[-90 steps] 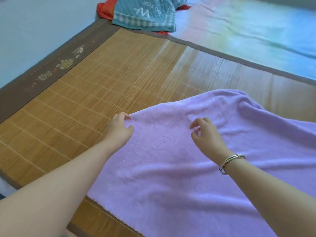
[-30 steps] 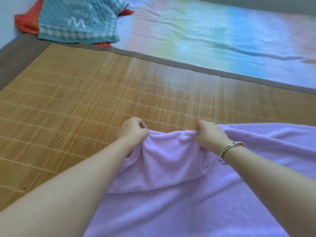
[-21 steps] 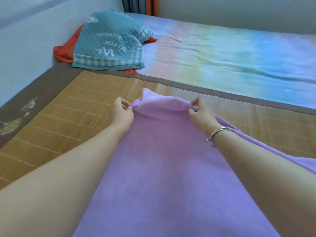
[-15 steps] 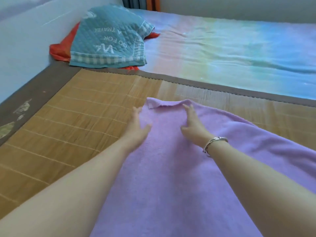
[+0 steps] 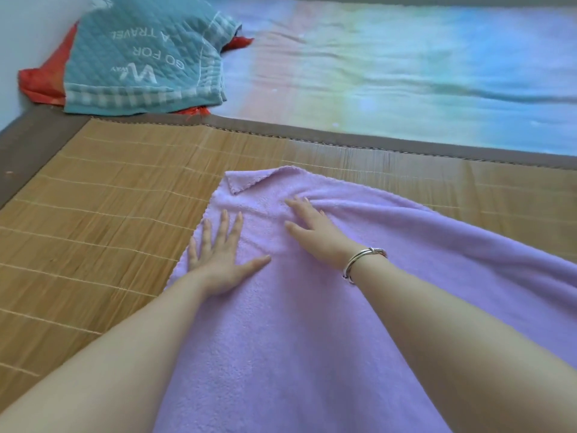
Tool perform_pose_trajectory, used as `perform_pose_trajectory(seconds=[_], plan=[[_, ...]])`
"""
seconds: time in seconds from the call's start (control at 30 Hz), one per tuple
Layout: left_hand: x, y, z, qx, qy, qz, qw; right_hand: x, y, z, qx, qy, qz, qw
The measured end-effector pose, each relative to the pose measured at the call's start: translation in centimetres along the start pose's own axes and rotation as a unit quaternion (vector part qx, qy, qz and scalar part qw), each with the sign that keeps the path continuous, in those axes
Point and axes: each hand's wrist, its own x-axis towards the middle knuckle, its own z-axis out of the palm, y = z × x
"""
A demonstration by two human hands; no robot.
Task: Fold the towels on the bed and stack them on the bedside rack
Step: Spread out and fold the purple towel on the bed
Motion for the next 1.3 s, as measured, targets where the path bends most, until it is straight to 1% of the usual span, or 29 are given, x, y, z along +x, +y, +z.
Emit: perform_pose_trajectory(seconds=[0.03, 0.07, 0.13, 0.17, 0.2, 0.23, 0.27, 0.3, 0.33, 0.37, 0.43, 0.47, 0.53, 0.63, 0.73, 0.83, 0.87, 0.93, 0.97, 1.0, 1.03, 1.07, 1.1, 1.13, 1.17, 1.2, 1.23, 1.3], plan=[[0.0, 0.2, -0.2, 0.011, -0.007, -0.009, 1.000, -1.0, 0.2, -1.0, 0.060, 0.047, -0.001, 0.997], [-0.1, 0.9, -0.4, 0.024, -0.014, -0.017, 0.999, -2.6, 1.0, -2.5, 0.079, 0.113, 0.003, 0.990], [-0.4, 1.9, -1.4, 0.032, -0.012, -0.045, 0.998, -5.5, 2.9, -5.2, 0.034, 0.226, 0.010, 0.974], [-0.5, 3.2, -1.8, 0.026, 0.002, -0.050, 0.998, -7.2, 4.6, -7.0, 0.004, 0.266, 0.016, 0.964], [-0.8, 4.3, -2.1, 0.016, 0.035, -0.043, 0.998, -8.7, 6.2, -8.7, -0.029, 0.293, 0.025, 0.955], [-1.1, 5.7, -2.1, 0.001, 0.080, -0.015, 0.997, -10.3, 8.1, -10.5, -0.064, 0.315, 0.043, 0.946], [-1.4, 8.6, -1.6, -0.012, 0.129, 0.044, 0.991, -12.7, 10.4, -13.1, -0.095, 0.339, 0.072, 0.933], [-1.8, 10.3, -1.2, -0.037, 0.162, 0.099, 0.981, -14.0, 12.0, -14.7, -0.126, 0.350, 0.099, 0.923], [-2.1, 13.8, -0.1, -0.064, 0.178, 0.161, 0.969, -16.3, 14.1, -17.0, -0.152, 0.360, 0.134, 0.911], [-2.3, 17.0, 1.0, -0.086, 0.178, 0.210, 0.957, -18.2, 15.8, -18.8, -0.180, 0.356, 0.165, 0.902], [-3.0, 23.7, 3.5, -0.121, 0.150, 0.284, 0.939, -21.8, 19.3, -21.9, -0.226, 0.321, 0.229, 0.891], [-3.3, 27.4, 4.9, -0.138, 0.128, 0.313, 0.931, -23.7, 21.0, -23.3, -0.237, 0.298, 0.257, 0.888], [-3.5, 32.3, 6.8, -0.145, 0.097, 0.338, 0.925, -26.0, 23.2, -24.8, -0.226, 0.262, 0.280, 0.895], [-3.4, 37.1, 8.9, -0.125, 0.090, 0.309, 0.938, -27.3, 24.8, -25.8, -0.219, 0.236, 0.269, 0.908], [-3.5, 39.4, 9.6, -0.075, 0.078, 0.258, 0.960, -27.2, 25.2, -26.4, -0.249, 0.204, 0.267, 0.908], [-3.5, 40.3, 8.8, 0.005, 0.027, 0.224, 0.974, -27.0, 25.0, -27.3, -0.286, 0.175, 0.263, 0.905], [-3.6, 40.4, 8.3, 0.016, 0.004, 0.219, 0.975, -26.9, 24.9, -27.8, -0.281, 0.180, 0.269, 0.904], [-3.9, 40.5, 7.2, 0.053, -0.033, 0.222, 0.973, -26.5, 24.5, -28.5, -0.215, 0.242, 0.280, 0.904], [-4.0, 40.6, 6.7, 0.095, -0.030, 0.227, 0.969, -26.3, 24.4, -28.8, -0.162, 0.282, 0.279, 0.904], [-4.0, 40.8, 6.3, 0.137, 0.000, 0.229, 0.964, -26.0, 24.2, -29.1, -0.106, 0.310, 0.267, 0.906], [-3.9, 41.0, 5.9, 0.155, 0.051, 0.222, 0.961, -25.9, 24.1, -29.4, -0.048, 0.315, 0.249, 0.915], [-3.7, 41.3, 5.6, 0.135, 0.102, 0.206, 0.964, -25.9, 24.0, -29.6, 0.010, 0.300, 0.229, 0.926], [-3.6, 41.7, 5.3, 0.084, 0.132, 0.182, 0.971, -26.2, 23.9, -29.6, 0.067, 0.273, 0.214, 0.936], [-3.4, 42.1, 5.1, 0.029, 0.136, 0.159, 0.977, -26.7, 23.7, -29.5, 0.109, 0.244, 0.202, 0.942], [-3.6, 42.5, 5.1, -0.006, 0.117, 0.144, 0.983, -27.6, 23.8, -29.3, 0.128, 0.227, 0.194, 0.946], [-4.0, 42.9, 5.4, -0.014, 0.087, 0.136, 0.987, -28.5, 23.8, -29.1, 0.130, 0.222, 0.184, 0.949], [-4.8, 43.3, 5.9, -0.006, 0.063, 0.138, 0.988, -29.5, 24.0, -28.9, 0.126, 0.224, 0.179, 0.950], [-7.0, 44.2, 7.0, 0.014, 0.044, 0.172, 0.984, -32.3, 24.5, -29.0, 0.121, 0.239, 0.182, 0.946]])
